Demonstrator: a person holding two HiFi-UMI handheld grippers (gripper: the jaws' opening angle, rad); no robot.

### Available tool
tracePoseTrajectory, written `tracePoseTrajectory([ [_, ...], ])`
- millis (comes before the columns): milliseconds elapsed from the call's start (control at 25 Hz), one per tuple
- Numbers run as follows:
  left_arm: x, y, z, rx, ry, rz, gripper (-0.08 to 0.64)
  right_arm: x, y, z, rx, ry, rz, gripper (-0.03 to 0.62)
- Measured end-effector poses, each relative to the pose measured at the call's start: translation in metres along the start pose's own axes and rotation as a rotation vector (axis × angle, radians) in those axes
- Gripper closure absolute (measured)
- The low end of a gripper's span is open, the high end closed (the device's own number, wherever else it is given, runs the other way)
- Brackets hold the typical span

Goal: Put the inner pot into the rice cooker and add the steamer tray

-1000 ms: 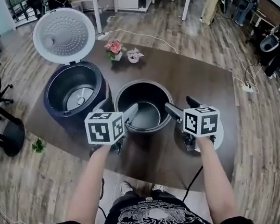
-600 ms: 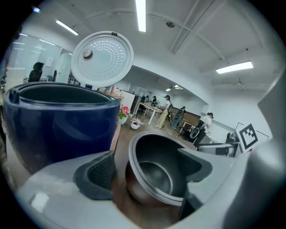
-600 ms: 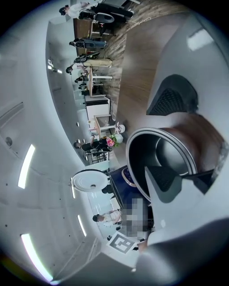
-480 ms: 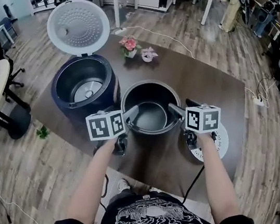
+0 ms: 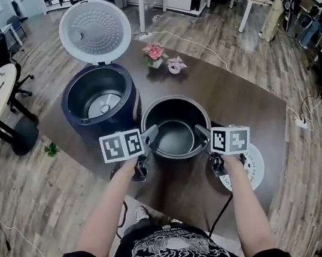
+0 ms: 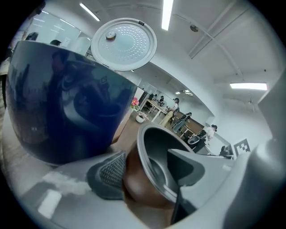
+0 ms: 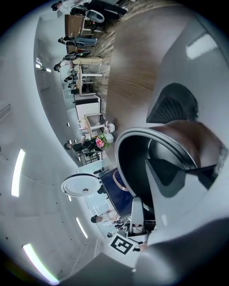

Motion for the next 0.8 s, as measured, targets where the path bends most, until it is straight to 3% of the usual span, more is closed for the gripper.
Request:
tracePoseTrajectory([
  [160, -0.0096, -0.0029, -0.0007, -0.019, 0.022, 0.037, 0.286, -0.0084, -0.0037, -0.0005, -0.029, 0.031, 0.013, 0.398],
  [360, -0.0057, 0.0023, -0.0001, -0.007, -0.002, 0.040, 0.405, -0.0088, -0.0027, -0.0016, -0.054, 0.034, 0.017, 0.430],
  [800, -0.0016, 0.0018, 0.0026, -0.013, -0.014, 0.010, 0.448, -0.0091, -0.0032, 0.0034, -0.114, 0.008, -0.020, 0.460],
])
Point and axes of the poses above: the fingertips, and each gripper's own axes: z backward along the fingers, y to its left, x out of its top, the point moved 1 cm from there along z, backward along the fingers, and after that the axes turned 14 degrees about -y, right-handed, at the moved point
